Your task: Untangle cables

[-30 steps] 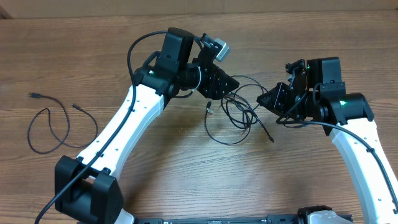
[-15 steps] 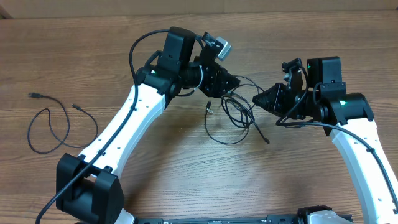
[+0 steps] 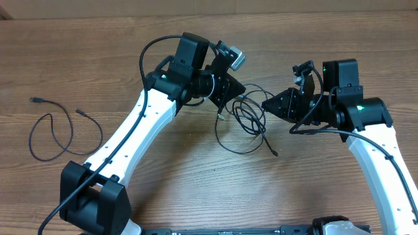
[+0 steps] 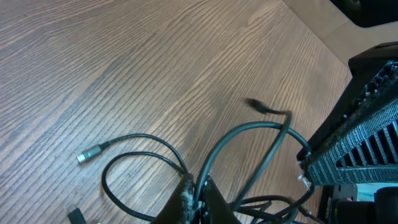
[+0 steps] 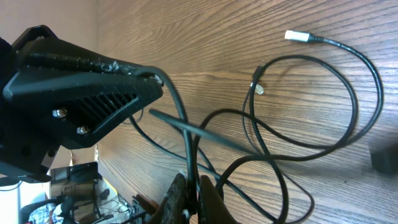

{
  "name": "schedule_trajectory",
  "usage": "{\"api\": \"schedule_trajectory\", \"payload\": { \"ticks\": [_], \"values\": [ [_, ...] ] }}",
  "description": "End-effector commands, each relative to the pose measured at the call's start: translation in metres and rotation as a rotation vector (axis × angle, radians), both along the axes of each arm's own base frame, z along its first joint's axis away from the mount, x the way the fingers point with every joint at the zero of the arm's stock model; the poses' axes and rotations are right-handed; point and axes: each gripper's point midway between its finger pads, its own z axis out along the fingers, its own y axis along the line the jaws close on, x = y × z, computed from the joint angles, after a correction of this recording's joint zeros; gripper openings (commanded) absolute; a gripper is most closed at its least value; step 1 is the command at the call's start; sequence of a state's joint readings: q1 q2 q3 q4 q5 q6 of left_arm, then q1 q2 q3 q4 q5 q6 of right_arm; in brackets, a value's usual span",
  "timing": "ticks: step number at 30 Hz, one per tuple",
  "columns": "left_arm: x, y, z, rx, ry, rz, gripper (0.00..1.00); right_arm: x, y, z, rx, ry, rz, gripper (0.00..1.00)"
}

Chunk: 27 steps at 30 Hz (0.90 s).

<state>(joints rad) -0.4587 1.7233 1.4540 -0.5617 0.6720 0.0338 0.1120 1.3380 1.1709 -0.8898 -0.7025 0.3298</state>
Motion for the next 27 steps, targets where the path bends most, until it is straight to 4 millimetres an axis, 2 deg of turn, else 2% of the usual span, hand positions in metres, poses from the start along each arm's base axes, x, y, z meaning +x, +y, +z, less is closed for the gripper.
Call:
{"api": "schedule_trajectory", "payload": {
  "ticks": [1,4,10,13,16,19,20,22,25,27],
  "values": [
    [0.004,-0.001,0.004,0.005,-0.036,-0.018,0.04,0.002,0.001,0.008,0.002,-0.033,0.012,0.04],
    [0.009,0.005,0.004,0.004,-0.036,-0.001,0.04,0.003,-0.008,-0.002,-0.059,-0.005,-0.029,0.04],
    [0.022,0.027,0.014,-0.006,-0.055,0.055,0.04,-0.002,-0.046,-0.032,-0.266,0.111,-0.203,0.04],
    [0.027,0.038,0.02,-0.011,-0.067,0.082,0.04,-0.005,-0.061,-0.04,-0.338,0.148,-0.262,0.04],
    [0.028,0.043,0.023,-0.017,-0.063,0.091,0.04,-0.006,-0.061,-0.04,-0.342,0.151,-0.262,0.04],
    [0.018,0.036,0.03,-0.072,-0.039,0.035,0.04,-0.005,-0.048,-0.034,-0.277,0.128,-0.211,0.05],
    [0.016,0.034,0.031,-0.084,-0.035,0.023,0.04,-0.004,-0.042,-0.03,-0.249,0.11,-0.179,0.06],
    [0.012,0.031,0.034,-0.102,-0.03,0.003,0.04,-0.002,-0.029,-0.021,-0.182,0.068,-0.112,0.2],
    [0.011,0.029,0.035,-0.106,-0.03,-0.005,0.04,0.0,-0.019,-0.012,-0.12,0.038,-0.077,0.41],
    [0.01,0.028,0.035,-0.108,-0.034,-0.008,0.04,0.002,-0.017,-0.01,-0.112,0.029,-0.074,0.45]
  ]
}}
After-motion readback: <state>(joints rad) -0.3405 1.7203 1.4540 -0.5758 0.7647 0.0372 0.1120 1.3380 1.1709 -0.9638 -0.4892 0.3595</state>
